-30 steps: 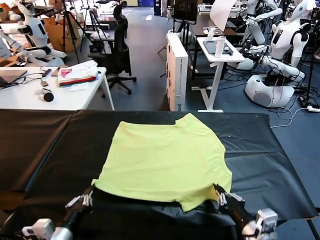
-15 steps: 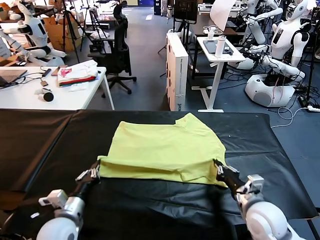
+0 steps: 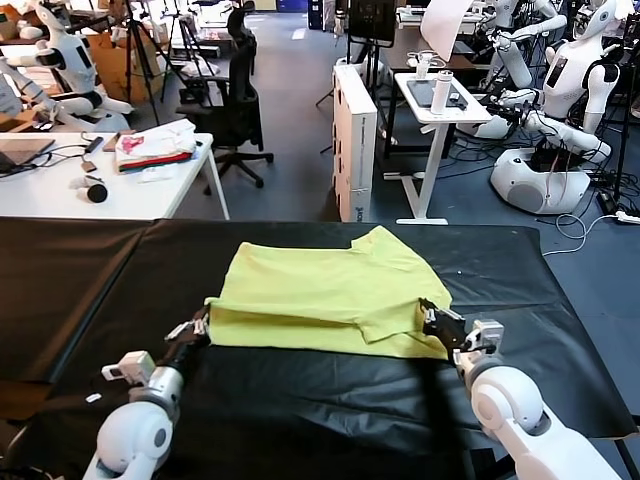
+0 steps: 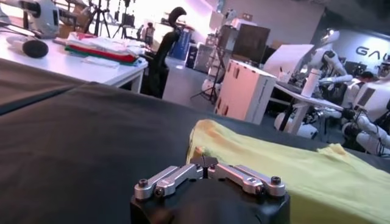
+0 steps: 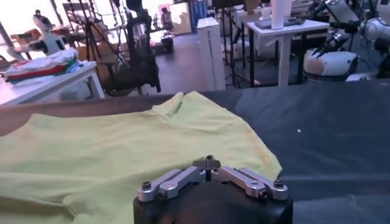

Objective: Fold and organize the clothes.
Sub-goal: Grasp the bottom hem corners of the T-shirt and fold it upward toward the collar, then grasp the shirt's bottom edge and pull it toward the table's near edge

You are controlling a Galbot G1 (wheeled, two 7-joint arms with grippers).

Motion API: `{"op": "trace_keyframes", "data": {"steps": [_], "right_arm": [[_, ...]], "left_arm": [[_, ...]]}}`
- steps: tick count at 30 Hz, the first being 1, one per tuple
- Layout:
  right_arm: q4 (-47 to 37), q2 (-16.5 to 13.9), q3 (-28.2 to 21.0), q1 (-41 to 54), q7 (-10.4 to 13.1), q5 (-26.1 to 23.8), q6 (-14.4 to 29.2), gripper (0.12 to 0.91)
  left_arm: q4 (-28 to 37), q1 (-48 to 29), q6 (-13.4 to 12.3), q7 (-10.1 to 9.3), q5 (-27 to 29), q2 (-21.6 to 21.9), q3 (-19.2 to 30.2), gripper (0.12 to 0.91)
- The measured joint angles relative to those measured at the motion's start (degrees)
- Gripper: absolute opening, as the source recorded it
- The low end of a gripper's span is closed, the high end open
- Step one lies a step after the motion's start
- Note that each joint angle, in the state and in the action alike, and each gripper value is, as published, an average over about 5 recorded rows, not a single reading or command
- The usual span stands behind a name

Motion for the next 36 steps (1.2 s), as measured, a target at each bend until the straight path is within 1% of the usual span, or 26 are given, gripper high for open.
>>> {"op": "trace_keyframes", "data": {"steps": [1,2,4,7,8,9,10,12,13,14,15,16,17,20,21,23,26,29,34,36], "right_arm": [[0.1,0.1,0.1,-0.1,-0.6,-0.2,0.3,0.15],[0.2,0.1,0.4,-0.4,-1.4,-0.4,0.9,0.174],[0.7,0.1,0.9,-0.9,-3.0,-1.2,2.1,0.258],[1.6,-0.1,2.0,-2.0,-4.8,-2.6,3.4,0.444],[1.9,-0.3,2.4,-2.4,-5.2,-3.2,3.5,0.501],[2.3,-0.5,2.7,-2.9,-5.6,-3.9,3.5,0.577],[2.8,-0.7,3.1,-3.4,-5.9,-4.7,3.3,0.634],[4.0,-1.5,4.0,-4.8,-6.6,-6.5,2.7,0.758],[4.7,-2.0,4.5,-5.6,-6.9,-7.5,2.4,0.807],[5.4,-2.6,5.1,-6.6,-7.1,-8.4,2.0,0.84],[6.2,-3.3,5.7,-7.6,-7.4,-9.2,1.7,0.875],[7.0,-4.0,6.4,-8.8,-7.6,-9.9,1.4,0.891],[7.8,-4.9,7.1,-10.1,-7.8,-10.5,1.1,0.897],[10.2,-7.4,9.7,-14.8,-8.3,-11.3,0.0,0.906],[10.8,-8.2,10.7,-16.4,-8.4,-11.4,-0.5,0.906],[11.7,-9.5,12.4,-19.5,-8.5,-11.2,-1.4,0.907],[12.2,-10.7,14.2,-22.9,-8.4,-9.9,-2.7,0.907],[12.2,-11.0,15.1,-24.5,-8.4,-7.9,-3.8,0.907],[11.7,-11.0,15.6,-25.3,-8.7,-6.5,-3.7,0.906],[11.6,-11.0,15.7,-25.4,-8.9,-6.4,-3.5,0.894]], "left_arm": [[0.1,0.0,0.0,0.0,0.1,0.0,0.0,0.146],[0.3,0.0,0.0,0.01,0.1,0.0,0.0,0.146],[0.7,-0.1,-0.1,0.1,0.4,-0.2,0.0,0.146],[1.2,-0.3,-0.7,0.79,1.0,-0.5,0.0,0.148],[1.4,-0.3,-1.1,1.16,1.3,-0.7,0.0,0.165],[1.5,-0.4,-1.5,1.54,1.6,-0.9,0.0,0.181],[1.6,-0.5,-2.0,1.9,1.9,-1.1,0.0,0.217],[2.0,-0.9,-2.9,2.32,2.6,-1.5,-0.1,0.324],[2.1,-1.1,-3.2,2.4,2.9,-1.8,-0.1,0.381],[2.2,-1.2,-3.3,2.37,3.1,-2.1,-0.1,0.457],[2.2,-1.3,-3.2,2.29,3.3,-2.3,-0.1,0.514],[2.2,-1.3,-3.0,2.16,3.4,-2.4,-0.1,0.571],[2.1,-1.2,-2.6,1.96,3.6,-2.5,-0.1,0.646],[1.3,-0.3,-1.5,1.2,4.2,-2.1,-0.2,0.812],[0.9,0.2,-1.2,0.99,4.4,-1.9,-0.3,0.85],[-0.1,1.5,-0.6,0.82,4.8,-1.5,-0.7,0.892],[-2.0,4.1,-0.2,1.05,5.0,-1.2,-1.3,0.905],[-3.9,6.9,0.1,1.29,5.2,-1.2,-1.8,0.907],[-4.9,9.5,0.4,1.3,6.0,-1.2,-2.1,0.907],[-5.1,10.0,0.4,1.31,6.1,-1.2,-2.1,0.907]]}}
